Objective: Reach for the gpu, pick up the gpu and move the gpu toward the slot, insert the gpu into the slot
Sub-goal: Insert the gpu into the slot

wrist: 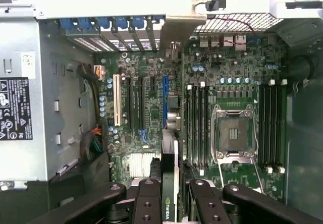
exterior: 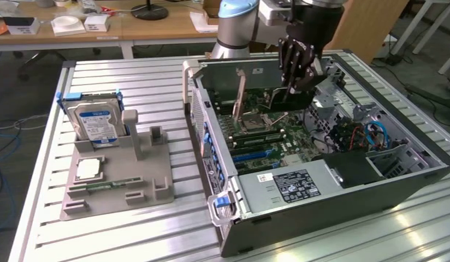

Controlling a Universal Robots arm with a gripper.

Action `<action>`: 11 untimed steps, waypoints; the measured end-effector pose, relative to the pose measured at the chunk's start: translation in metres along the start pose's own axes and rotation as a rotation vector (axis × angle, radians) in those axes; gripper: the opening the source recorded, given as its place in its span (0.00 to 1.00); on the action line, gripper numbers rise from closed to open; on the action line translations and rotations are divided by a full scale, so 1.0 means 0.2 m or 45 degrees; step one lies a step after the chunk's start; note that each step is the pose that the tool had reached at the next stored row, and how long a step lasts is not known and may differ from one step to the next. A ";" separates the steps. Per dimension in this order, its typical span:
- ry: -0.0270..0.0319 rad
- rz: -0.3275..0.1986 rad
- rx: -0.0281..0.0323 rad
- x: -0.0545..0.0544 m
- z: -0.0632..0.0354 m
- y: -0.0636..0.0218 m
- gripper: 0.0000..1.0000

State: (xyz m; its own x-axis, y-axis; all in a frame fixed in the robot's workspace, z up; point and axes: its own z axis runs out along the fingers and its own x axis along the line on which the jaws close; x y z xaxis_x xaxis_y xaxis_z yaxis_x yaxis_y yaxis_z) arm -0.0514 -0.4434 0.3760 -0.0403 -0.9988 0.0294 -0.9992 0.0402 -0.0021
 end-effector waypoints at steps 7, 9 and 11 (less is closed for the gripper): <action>0.0009 -0.003 0.0001 0.00 0.064 0.036 0.26; 0.0011 -0.005 0.0003 0.00 0.082 0.037 0.26; 0.0012 -0.009 0.0034 0.00 0.099 0.044 0.26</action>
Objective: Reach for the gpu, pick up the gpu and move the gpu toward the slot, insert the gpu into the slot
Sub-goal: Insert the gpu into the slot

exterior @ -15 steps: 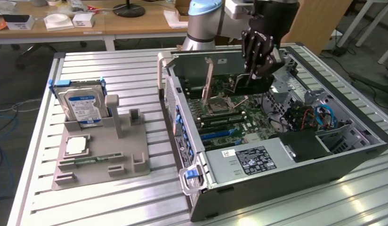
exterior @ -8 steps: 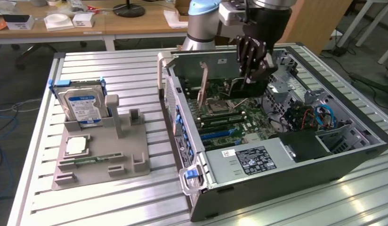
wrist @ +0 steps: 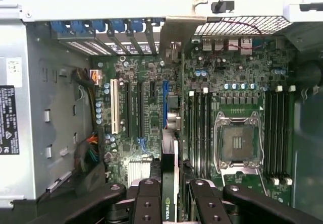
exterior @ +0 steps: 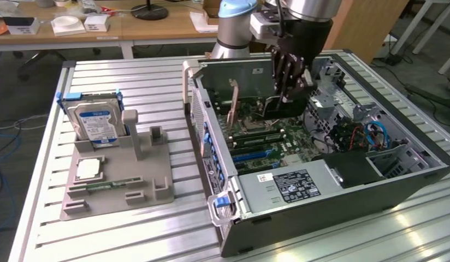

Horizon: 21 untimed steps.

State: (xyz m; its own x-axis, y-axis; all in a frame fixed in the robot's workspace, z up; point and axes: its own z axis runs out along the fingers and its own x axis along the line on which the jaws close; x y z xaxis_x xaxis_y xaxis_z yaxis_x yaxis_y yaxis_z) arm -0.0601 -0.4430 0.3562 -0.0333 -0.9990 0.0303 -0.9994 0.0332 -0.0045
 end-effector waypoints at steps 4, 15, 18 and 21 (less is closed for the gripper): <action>-0.0007 -0.062 0.0052 0.00 0.037 0.003 0.26; 0.0012 -0.021 0.0048 -0.01 0.137 0.051 0.26; 0.0012 -0.009 0.0044 -0.01 0.164 0.053 0.26; 0.0012 -0.015 0.0046 -0.01 0.191 0.053 0.26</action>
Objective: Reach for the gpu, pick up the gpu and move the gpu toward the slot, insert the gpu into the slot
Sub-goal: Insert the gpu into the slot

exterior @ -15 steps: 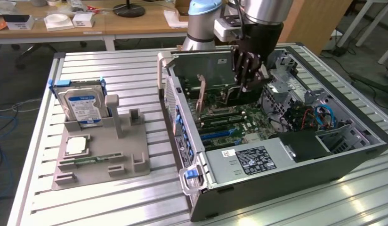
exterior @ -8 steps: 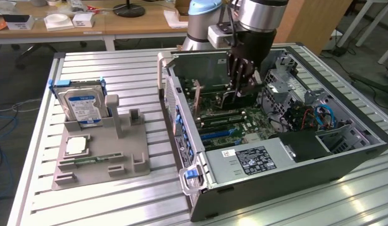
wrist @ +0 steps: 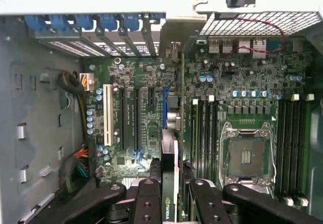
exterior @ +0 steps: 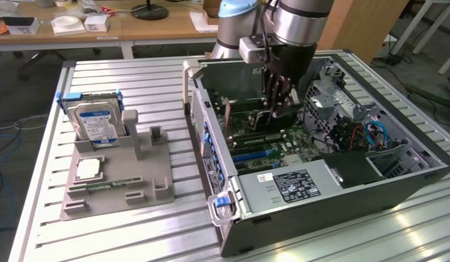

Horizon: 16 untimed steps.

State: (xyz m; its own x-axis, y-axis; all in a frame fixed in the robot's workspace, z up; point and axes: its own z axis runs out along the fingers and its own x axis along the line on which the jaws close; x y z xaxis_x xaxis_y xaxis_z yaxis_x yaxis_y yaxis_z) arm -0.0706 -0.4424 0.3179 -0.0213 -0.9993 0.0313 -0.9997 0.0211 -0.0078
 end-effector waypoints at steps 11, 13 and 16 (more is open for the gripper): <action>-0.0002 -0.006 -0.0003 0.03 0.094 0.007 0.26; 0.0001 -0.006 -0.0005 0.04 0.110 0.007 0.26; 0.0000 -0.006 -0.0004 0.04 0.131 0.008 0.26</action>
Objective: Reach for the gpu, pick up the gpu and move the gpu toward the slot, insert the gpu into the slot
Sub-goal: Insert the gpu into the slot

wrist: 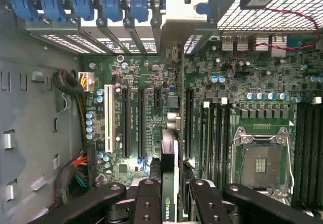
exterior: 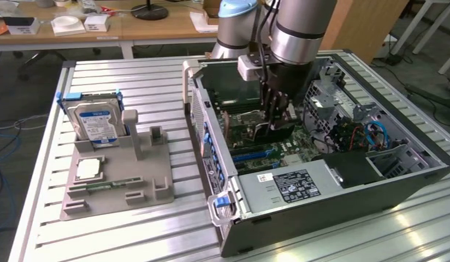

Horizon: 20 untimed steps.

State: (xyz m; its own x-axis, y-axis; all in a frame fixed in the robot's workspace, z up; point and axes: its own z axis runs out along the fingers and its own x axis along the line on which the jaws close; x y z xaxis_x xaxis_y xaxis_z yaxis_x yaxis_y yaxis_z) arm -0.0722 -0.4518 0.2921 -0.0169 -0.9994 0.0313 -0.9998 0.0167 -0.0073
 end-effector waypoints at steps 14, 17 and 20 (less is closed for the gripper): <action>-0.0004 -0.003 0.0202 0.00 0.075 0.026 0.26; -0.0003 -0.003 0.0205 0.00 0.096 0.027 0.26; -0.0004 -0.003 0.0206 0.00 0.109 0.035 0.26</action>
State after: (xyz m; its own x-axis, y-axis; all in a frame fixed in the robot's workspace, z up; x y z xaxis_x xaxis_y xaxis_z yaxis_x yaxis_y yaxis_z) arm -0.0790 -0.4521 0.2702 -0.0145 -0.9994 0.0310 -0.9996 0.0137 -0.0234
